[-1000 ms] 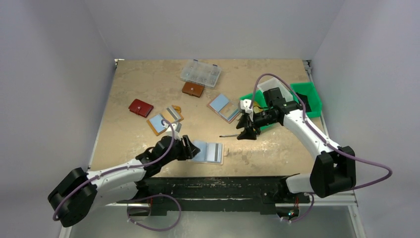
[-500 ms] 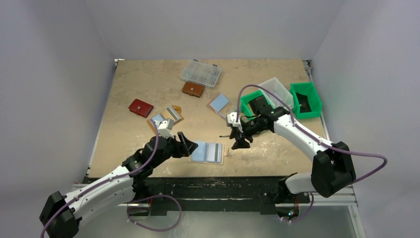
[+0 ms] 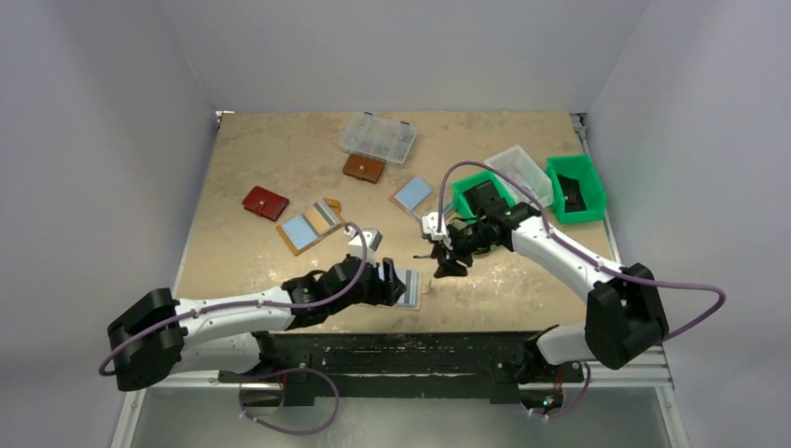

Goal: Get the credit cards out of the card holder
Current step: Remove the credit card from the card holder.

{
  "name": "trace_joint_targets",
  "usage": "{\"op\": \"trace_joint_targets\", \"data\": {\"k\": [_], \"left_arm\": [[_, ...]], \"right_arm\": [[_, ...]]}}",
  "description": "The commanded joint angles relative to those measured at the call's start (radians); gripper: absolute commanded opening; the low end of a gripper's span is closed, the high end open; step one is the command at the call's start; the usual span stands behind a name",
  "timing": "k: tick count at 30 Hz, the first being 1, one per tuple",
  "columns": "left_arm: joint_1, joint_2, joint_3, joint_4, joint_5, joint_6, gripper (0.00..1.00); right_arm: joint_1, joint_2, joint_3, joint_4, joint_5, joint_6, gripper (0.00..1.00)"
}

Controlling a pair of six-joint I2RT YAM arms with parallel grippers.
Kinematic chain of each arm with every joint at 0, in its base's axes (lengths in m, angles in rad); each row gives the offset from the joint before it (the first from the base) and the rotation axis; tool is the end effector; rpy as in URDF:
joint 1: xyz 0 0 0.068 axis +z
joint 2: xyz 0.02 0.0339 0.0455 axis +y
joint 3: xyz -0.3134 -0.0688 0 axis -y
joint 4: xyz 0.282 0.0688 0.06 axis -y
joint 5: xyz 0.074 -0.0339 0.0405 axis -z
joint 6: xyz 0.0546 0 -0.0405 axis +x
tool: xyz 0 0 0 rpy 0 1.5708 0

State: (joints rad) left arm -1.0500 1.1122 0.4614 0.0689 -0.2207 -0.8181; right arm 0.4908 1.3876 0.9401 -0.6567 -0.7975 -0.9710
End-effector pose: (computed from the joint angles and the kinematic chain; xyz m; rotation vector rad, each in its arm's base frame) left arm 0.1339 -0.2094 0.2015 0.1272 2.2575 -0.8297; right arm 0.2405 0.1728 0.2536 -1.7690 1.6156 0.8408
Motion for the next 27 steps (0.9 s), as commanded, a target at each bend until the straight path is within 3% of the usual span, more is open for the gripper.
{"op": "trace_joint_targets", "data": {"k": [1, 15, 19, 27], "left_arm": [[-0.079, 0.08, 0.12, -0.055, -0.217, 0.002, 0.65], [-0.182, 0.434, 0.423, -0.349, -0.4, -0.114, 0.67], [-0.182, 0.534, 0.504, -0.444, -0.393, -0.136, 0.67], [-0.182, 0.563, 0.531, -0.481, -0.394, -0.149, 0.61]], "right_arm": [[-0.001, 0.008, 0.018, 0.015, 0.018, 0.021, 0.55], [-0.078, 0.053, 0.089, -0.055, 0.037, 0.056, 0.55], [-0.08, 0.056, 0.089, -0.056, 0.036, 0.057, 0.55], [-0.08, 0.057, 0.089, -0.057, 0.034, 0.057, 0.55]]}}
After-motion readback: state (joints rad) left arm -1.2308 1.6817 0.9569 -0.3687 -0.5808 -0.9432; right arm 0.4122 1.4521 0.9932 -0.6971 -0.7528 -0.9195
